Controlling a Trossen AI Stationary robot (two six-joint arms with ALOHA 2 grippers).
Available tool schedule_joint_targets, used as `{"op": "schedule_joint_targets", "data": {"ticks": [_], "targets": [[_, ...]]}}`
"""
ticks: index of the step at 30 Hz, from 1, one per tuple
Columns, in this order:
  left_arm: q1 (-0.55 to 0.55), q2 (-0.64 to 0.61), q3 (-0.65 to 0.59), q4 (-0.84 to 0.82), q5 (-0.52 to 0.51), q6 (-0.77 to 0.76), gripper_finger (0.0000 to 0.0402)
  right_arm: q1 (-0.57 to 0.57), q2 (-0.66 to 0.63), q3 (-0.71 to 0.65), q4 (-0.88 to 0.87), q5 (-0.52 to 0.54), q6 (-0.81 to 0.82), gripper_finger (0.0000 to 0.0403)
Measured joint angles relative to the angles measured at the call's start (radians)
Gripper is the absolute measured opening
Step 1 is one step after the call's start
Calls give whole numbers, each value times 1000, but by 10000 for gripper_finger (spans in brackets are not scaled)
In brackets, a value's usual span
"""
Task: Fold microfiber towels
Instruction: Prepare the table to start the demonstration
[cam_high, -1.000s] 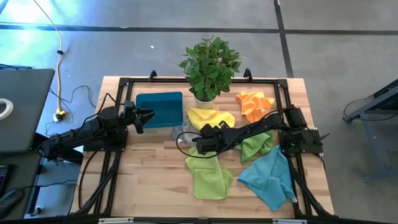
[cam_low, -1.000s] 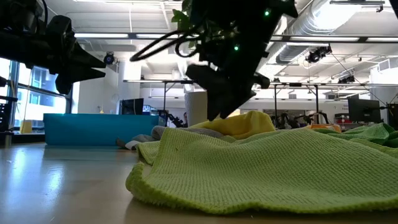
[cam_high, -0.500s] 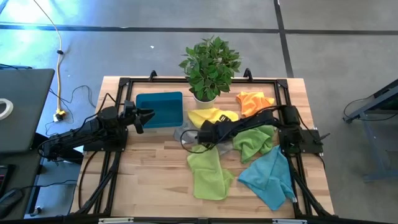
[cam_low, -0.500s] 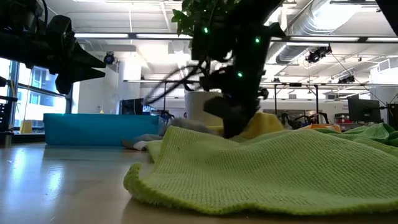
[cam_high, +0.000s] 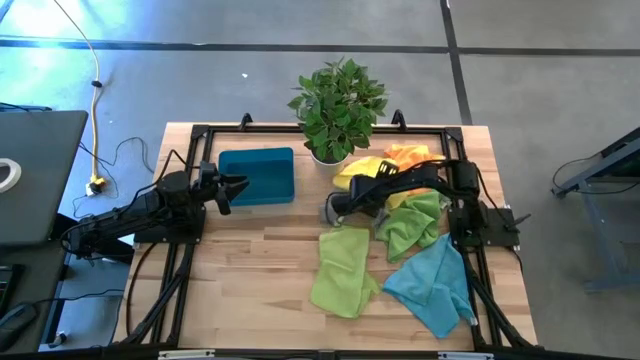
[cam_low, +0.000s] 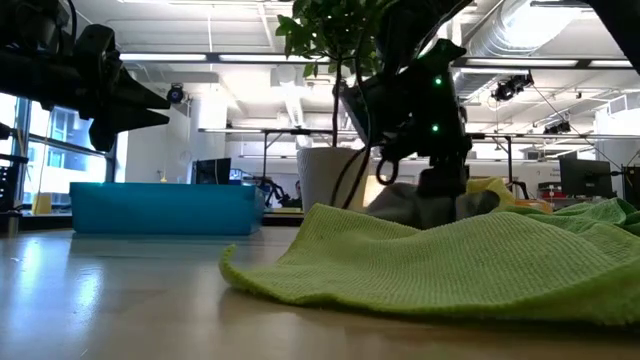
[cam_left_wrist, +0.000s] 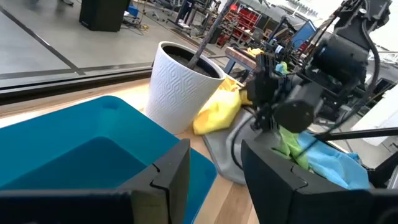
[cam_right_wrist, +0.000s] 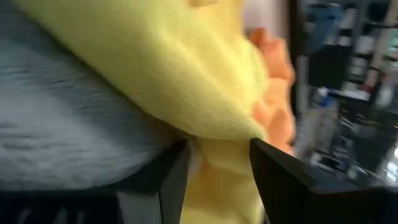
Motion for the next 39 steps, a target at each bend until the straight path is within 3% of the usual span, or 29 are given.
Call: {"op": "schedule_joint_targets", "data": {"ticks": [4, 8, 16, 21, 27, 33, 39], "targets": [[0, 0, 0, 0, 0, 0, 133, -17, -65, 0, -62, 62, 33, 165], [0, 0, 0, 0, 0, 0, 133, -25, -173, 0, -47, 52, 46, 165], [0, 0, 0, 0, 0, 0, 133, 29, -305, 0, 347, -217, 44, 165], [0, 0, 0, 0, 0, 0, 133, 72, -266, 0, 581, -337, -40, 165], [0, 0, 0, 0, 0, 0, 133, 52, -140, 0, 616, -444, -65, 165], [0, 0, 0, 0, 0, 0, 133, -4, -21, 0, 553, -394, -67, 165], [0, 0, 0, 0, 0, 0, 133, -89, 0, 0, 427, -303, -81, 165]]}}
